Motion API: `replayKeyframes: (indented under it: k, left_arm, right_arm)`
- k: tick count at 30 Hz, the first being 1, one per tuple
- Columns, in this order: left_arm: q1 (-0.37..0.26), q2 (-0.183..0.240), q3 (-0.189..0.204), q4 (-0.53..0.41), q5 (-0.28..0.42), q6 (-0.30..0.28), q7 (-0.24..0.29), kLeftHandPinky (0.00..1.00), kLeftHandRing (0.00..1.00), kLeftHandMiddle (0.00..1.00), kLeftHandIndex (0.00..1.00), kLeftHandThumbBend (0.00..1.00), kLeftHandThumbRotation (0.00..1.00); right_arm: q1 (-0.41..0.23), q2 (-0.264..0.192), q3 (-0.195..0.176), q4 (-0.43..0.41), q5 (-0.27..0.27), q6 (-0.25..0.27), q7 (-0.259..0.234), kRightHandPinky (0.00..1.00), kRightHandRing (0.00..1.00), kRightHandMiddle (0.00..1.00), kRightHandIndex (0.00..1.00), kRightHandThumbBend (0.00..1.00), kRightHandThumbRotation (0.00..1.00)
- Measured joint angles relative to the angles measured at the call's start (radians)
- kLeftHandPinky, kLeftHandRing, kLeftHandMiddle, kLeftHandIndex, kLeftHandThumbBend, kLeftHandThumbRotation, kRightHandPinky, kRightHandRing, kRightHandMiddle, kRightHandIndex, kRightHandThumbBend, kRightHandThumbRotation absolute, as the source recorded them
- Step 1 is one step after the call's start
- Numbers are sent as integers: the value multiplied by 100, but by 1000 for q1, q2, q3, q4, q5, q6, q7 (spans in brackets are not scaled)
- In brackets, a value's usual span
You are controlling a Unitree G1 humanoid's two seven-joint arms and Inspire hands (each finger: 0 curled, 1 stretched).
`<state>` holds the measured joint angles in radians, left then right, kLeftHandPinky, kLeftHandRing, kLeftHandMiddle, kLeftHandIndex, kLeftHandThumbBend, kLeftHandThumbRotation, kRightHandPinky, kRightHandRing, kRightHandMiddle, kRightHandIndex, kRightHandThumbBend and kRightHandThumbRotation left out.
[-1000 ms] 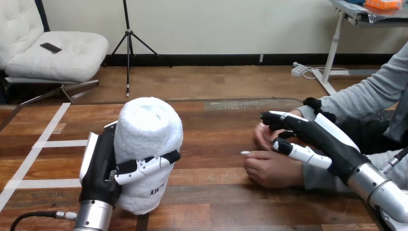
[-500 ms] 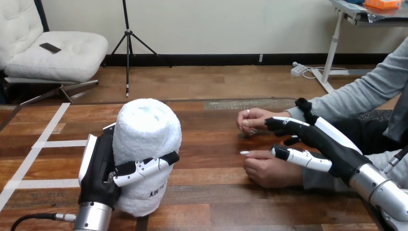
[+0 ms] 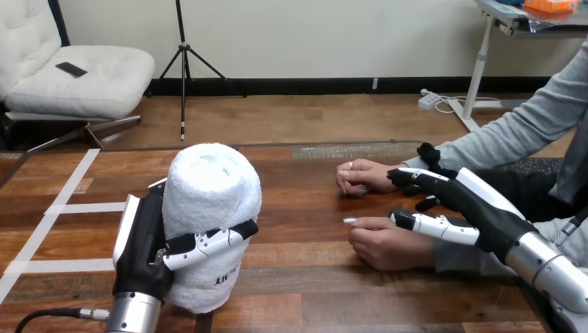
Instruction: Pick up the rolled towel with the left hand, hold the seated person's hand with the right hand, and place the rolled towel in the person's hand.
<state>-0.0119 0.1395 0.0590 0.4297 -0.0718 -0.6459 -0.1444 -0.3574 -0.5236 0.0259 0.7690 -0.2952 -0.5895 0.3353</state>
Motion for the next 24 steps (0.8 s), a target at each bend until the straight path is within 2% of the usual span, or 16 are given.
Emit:
replayKeyframes:
  k: [24]
  left_arm:
    - [9, 0, 4, 0, -8, 0, -9, 25, 30, 36, 39, 58, 0]
  right_arm:
    - [-38, -32, 60, 83, -88, -11, -64, 75, 86, 89, 88, 81, 79]
